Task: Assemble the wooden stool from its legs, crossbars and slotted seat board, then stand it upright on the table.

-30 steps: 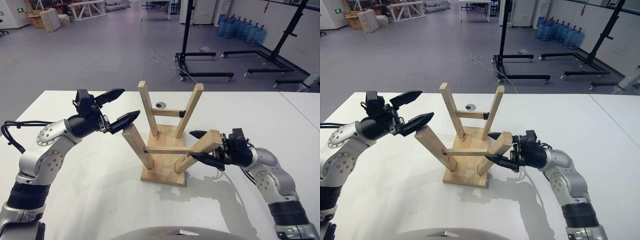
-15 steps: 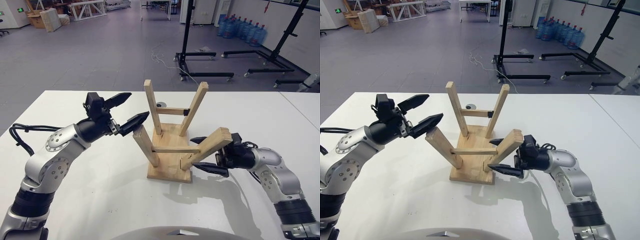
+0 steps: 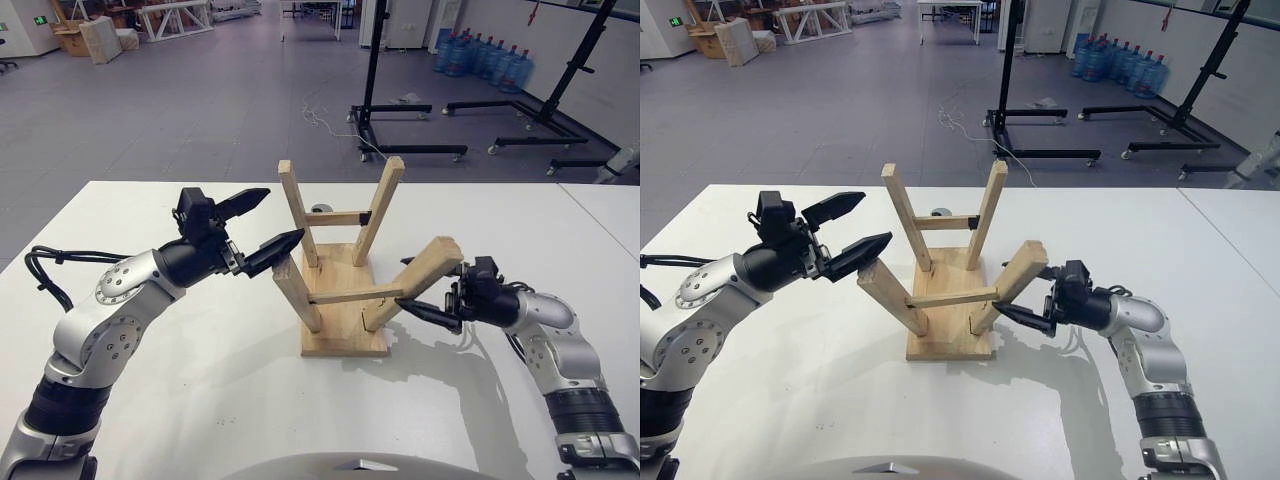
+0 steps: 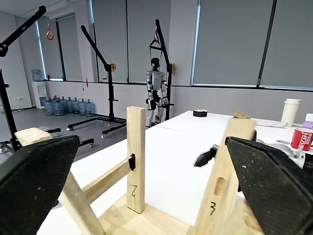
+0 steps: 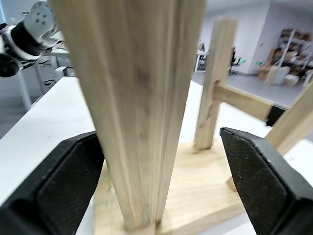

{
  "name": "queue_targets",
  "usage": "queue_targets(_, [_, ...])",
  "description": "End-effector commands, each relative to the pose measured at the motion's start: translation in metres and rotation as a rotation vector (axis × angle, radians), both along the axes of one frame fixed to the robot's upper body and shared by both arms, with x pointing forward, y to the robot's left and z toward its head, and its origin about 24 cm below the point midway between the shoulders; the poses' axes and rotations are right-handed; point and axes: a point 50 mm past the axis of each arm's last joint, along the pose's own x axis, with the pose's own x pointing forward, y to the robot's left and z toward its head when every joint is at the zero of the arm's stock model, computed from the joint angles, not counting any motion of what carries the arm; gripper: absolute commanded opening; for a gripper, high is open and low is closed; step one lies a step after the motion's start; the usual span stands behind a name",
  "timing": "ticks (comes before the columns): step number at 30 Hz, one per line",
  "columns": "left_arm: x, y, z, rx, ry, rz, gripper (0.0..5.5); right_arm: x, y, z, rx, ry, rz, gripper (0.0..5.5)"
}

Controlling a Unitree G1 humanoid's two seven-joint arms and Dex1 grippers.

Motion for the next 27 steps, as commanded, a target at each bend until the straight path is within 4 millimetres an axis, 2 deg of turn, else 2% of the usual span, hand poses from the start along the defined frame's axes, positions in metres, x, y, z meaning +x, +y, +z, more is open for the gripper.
queue_targets(1, [0.003,-0.004,-0.059,0.113,0.313,0.078,5.40,0.004,0.004,0.009,0.049,-0.055,-0.012,4.08])
queue_targets(6, [0.014,-0.018,-0.060,0.064,0.356,0.164,5.40,0.004,0.002,0.010,0.055,-0.061,-0.026,4.08])
queue_targets(13, [0.014,-0.006,-0.058,0.089,0.363,0.217,5.40,0.015,0.000,0.027,0.170,-0.168,-0.184,4.08])
queue_targets(19, [0.015,-0.003,-0.055,0.084,0.347,0.237,5.40,0.023,-0.011,0.060,0.289,-0.264,-0.297,4.08])
queue_targets(27, [0.017,0.002,-0.056,0.098,0.333,0.277,5.40,0.013,0.006,0.095,0.325,-0.400,-0.314,4.08])
